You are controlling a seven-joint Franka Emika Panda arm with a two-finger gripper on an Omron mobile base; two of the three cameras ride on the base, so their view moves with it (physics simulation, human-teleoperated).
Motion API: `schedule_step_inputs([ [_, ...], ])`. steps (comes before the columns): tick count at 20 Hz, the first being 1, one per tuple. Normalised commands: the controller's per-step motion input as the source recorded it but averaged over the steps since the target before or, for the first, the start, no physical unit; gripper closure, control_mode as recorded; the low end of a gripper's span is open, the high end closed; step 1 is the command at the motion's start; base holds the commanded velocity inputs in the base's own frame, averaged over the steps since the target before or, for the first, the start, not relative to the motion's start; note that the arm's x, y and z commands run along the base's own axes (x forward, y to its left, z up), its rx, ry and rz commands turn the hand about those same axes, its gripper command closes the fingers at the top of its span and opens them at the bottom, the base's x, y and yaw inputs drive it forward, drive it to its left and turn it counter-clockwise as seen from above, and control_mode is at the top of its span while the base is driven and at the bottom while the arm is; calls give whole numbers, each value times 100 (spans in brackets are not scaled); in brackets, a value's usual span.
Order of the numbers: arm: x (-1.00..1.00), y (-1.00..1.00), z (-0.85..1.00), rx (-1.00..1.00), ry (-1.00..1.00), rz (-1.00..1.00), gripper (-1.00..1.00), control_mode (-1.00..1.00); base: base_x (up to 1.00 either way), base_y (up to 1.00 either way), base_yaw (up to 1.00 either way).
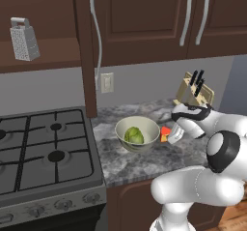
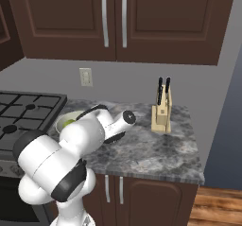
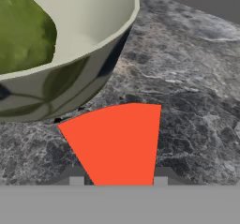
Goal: Pick the cheese from the fridge and the cheese grater from the cabinet and place them next to the salad bowl.
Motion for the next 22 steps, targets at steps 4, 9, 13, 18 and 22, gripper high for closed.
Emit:
schedule_step_inputs([
  [4, 32, 0, -5, 0, 0, 0, 100, -100, 0, 0, 0],
  [9, 19, 16, -18, 0, 0, 2, 100, -100, 0, 0, 0],
  [13, 14, 15, -25, 0, 0, 2, 100, -100, 0, 0, 0],
  [18, 16, 0, -40, 0, 0, 2, 100, -100, 0, 0, 0],
  [22, 8, 0, -24, 0, 0, 1, 100, -100, 0, 0, 0],
])
